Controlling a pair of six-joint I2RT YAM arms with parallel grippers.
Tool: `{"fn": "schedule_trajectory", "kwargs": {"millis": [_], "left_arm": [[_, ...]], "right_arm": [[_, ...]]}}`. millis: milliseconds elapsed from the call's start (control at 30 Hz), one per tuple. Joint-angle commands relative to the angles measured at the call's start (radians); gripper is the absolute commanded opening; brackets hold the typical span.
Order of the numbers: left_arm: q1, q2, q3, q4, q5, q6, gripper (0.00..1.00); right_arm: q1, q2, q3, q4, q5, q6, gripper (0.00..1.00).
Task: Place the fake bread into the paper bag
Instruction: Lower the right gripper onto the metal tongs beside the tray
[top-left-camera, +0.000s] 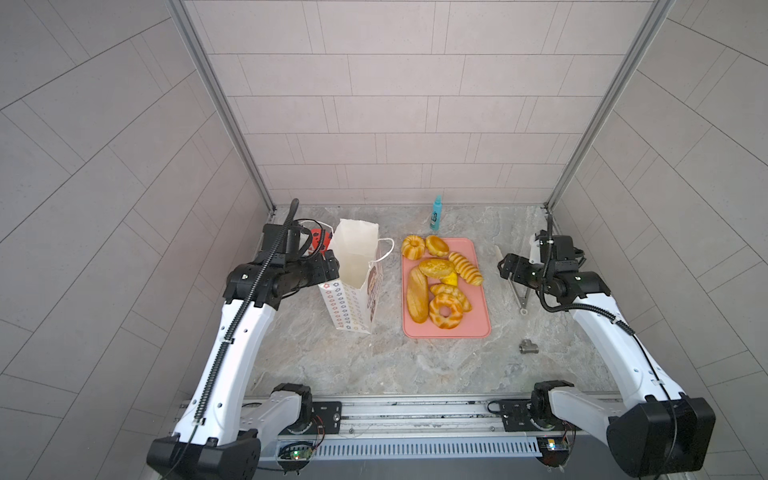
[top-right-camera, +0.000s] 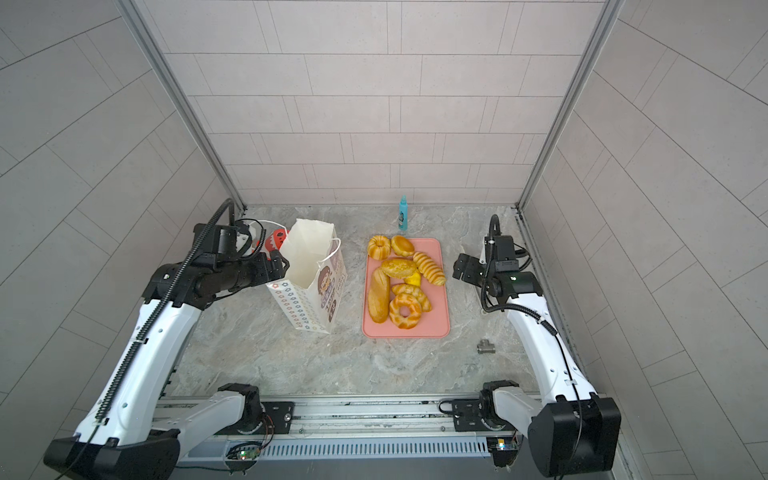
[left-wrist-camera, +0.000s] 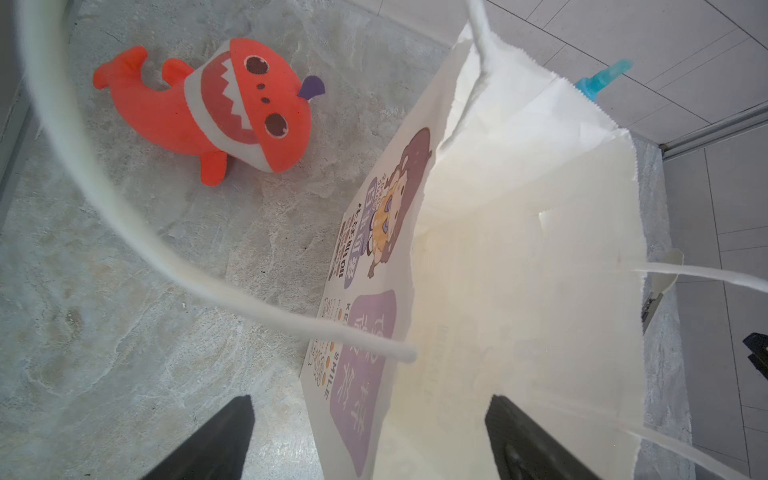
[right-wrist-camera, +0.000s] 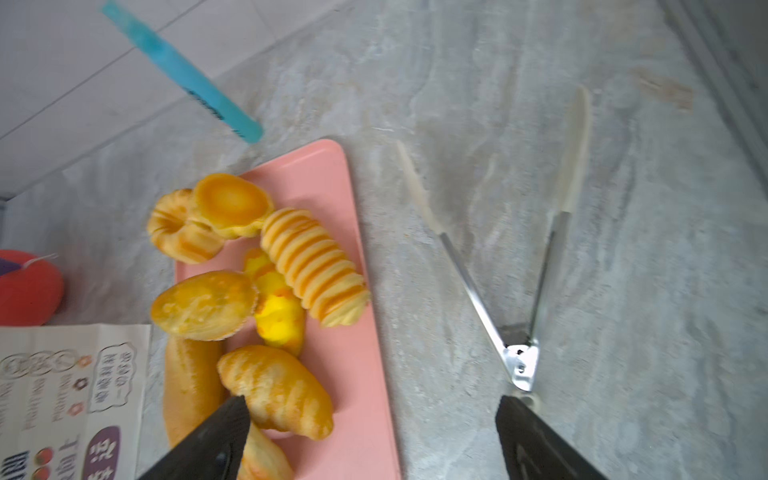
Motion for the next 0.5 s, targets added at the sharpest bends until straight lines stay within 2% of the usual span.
{"fn": "schedule_trajectory", "kwargs": {"millis": [0, 167, 467], "left_arm": [[0.000, -0.002, -0.009, 0.042, 0.006, 0.035, 0.93], [-0.001, -0.010, -0.037, 0.067, 0.017, 0.038, 0.92], [-0.001, -0.049, -0.105, 0.136, 0.059, 0.025, 0.95]], "right_arm": [[-0.027, -0.040, -0.029, -0.043, 0.107, 0.000, 0.96], [-0.045, -0.044, -0.100, -0.024, 0.182, -0.011, 0.97], [-0.059, 0.090, -0.171, 0.065, 0.169, -0.039, 0.97]]}}
